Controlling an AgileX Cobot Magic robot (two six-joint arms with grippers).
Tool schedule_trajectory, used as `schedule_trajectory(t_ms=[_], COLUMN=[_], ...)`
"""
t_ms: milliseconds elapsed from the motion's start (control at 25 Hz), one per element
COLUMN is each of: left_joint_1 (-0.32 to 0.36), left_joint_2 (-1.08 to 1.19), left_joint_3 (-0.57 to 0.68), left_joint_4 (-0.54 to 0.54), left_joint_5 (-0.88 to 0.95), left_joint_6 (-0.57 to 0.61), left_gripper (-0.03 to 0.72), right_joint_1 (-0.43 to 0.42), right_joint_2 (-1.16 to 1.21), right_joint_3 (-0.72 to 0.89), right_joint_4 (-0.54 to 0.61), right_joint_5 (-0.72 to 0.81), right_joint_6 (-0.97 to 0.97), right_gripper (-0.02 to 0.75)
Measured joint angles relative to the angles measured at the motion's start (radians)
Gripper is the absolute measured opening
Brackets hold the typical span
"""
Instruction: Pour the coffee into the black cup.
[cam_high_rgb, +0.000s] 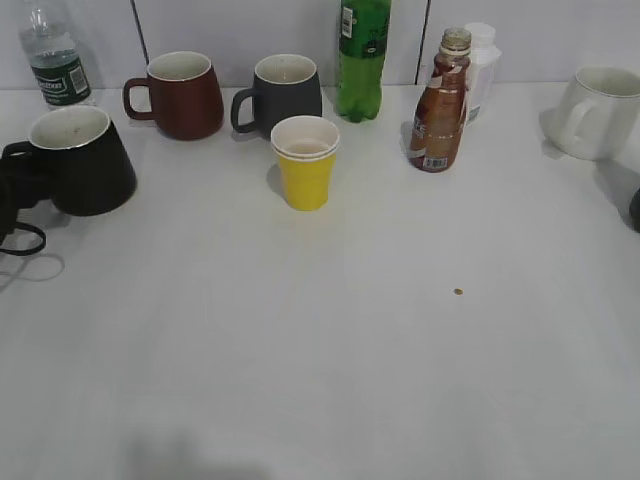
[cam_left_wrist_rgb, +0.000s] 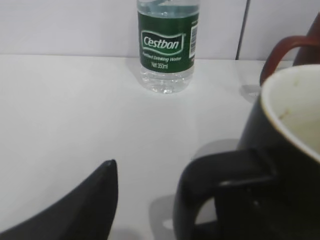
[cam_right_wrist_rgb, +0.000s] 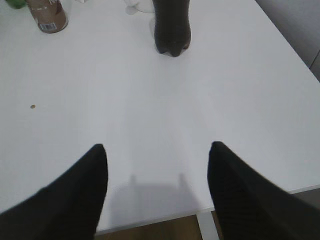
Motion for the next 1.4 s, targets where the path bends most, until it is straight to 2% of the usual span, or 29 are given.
schedule_trajectory(t_ms=[160,240,360,440,520,840,1080,1240,1400], left_joint_1=[0.000,0.000,0.000,0.000,0.000,0.000,0.000,0.000,0.000], left_joint_2=[0.054,0.077,0.119,0.129,0.130,0.128,0.044,-0.032,-0.063], left_joint_3=[-0.053,-0.087,-0.133,-0.146,-0.148,-0.145,-0.092,-0.061,-0.058], left_joint_4=[0.003,0.008,0.056,0.085,0.099,0.133,0.188,0.291,0.446], left_joint_5=[-0.004,-0.012,-0.038,-0.046,-0.059,-0.093,-0.109,-0.138,-0.169], left_joint_6=[0.000,-0.001,-0.001,-0.001,-0.010,-0.009,-0.075,-0.165,-0.265], left_gripper=[0.464,0.428,0.267,0.104,0.044,0.042,0.042,0.042,0.042], right_joint_1=[0.000,0.000,0.000,0.000,0.000,0.000,0.000,0.000,0.000], right_joint_2=[0.000,0.000,0.000,0.000,0.000,0.000,0.000,0.000,0.000], right_joint_3=[0.000,0.000,0.000,0.000,0.000,0.000,0.000,0.000,0.000], right_joint_4=[0.000,0.000,0.000,0.001,0.001,0.001,0.001,0.001,0.001], right_joint_5=[0.000,0.000,0.000,0.000,0.000,0.000,0.000,0.000,0.000], right_joint_6=[0.000,0.000,0.000,0.000,0.000,0.000,0.000,0.000,0.000], right_gripper=[0.498,0.498,0.498,0.498,0.498,0.498,0.498,0.498,0.498])
